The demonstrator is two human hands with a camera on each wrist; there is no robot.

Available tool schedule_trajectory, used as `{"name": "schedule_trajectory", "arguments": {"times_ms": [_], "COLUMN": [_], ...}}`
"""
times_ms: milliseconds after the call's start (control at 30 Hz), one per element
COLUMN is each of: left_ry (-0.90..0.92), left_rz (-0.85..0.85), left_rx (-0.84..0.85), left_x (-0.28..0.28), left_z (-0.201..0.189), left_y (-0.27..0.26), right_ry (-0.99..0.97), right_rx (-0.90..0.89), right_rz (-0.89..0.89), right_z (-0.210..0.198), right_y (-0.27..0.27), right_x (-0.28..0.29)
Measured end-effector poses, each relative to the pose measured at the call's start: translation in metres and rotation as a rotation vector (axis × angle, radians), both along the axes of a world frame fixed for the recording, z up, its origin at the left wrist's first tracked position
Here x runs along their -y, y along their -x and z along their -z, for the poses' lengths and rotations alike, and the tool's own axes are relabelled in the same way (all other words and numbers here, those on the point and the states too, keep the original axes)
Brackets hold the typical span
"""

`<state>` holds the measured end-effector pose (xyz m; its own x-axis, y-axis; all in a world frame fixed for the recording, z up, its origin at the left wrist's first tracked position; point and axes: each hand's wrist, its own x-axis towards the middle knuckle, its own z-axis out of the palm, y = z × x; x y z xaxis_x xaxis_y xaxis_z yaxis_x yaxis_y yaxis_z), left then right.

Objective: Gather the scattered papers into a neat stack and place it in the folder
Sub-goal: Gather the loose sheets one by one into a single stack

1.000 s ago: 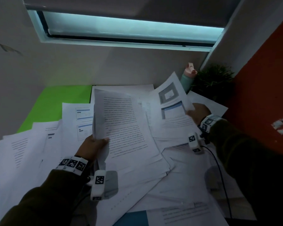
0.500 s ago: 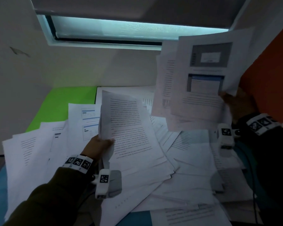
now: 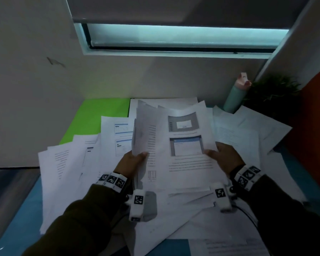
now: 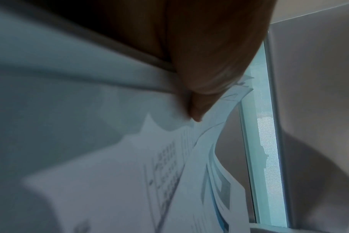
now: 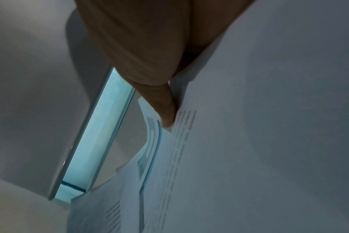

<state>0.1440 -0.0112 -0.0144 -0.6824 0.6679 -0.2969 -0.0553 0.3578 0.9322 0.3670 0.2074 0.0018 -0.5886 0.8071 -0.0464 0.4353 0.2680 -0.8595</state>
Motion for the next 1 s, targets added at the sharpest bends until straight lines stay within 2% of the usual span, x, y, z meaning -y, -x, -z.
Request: {"name": "schedule_trajectory", "arguments": {"times_ms": [133,267,300,367,433,533,600,733,800,1000], "left_ry": [-0.018,0.0,0.013,0.036,0.061,0.102,0.121,0.09,0.068,0.122], "left_rz": [-0.009,-0.035,-0.039,-0.052,-0.044,-0.036,-0.053,-0.083,-0.077,-0.05], "left_rx": [0.029,0.116,0.118,0.113,0.095,0.025,-0.047,0.048,0.083,-0.054], "left_x": [-0.001,-0.002,-0.002,-0.003,-0.003,-0.005,-0.005,-0.003,-0.002,-0.003], "left_z": [0.013,0.006,0.005,0.004,0.0,-0.002,-0.006,-0.01,-0.014,-0.018], "left_y": [0.006,0.003,0.002,0.001,0.0,0.0,-0.002,-0.003,-0.004,-0.009], "right_ry": [0.015,-0.195,-0.207,-0.158,-0.112,-0.087,-0.046,-0.091,-0.121,0.022], "right_rx": [0.003,0.073,0.014,-0.212,-0.412,-0.526,-0.506,-0.201,-0.105,-0.105], "right_rz": [0.067,0.28,0.331,0.386,0.391,0.362,0.329,0.267,0.208,0.136], "right_z": [-0.01,-0.047,-0.057,-0.076,-0.091,-0.103,-0.096,-0.052,-0.032,0.014], "right_y": [-0.018,-0.041,-0.045,-0.049,-0.048,-0.038,-0.028,-0.006,0.005,0.024], "right_x": [-0.016,-0.043,-0.051,-0.061,-0.065,-0.066,-0.062,-0.038,-0.015,0.027]}}
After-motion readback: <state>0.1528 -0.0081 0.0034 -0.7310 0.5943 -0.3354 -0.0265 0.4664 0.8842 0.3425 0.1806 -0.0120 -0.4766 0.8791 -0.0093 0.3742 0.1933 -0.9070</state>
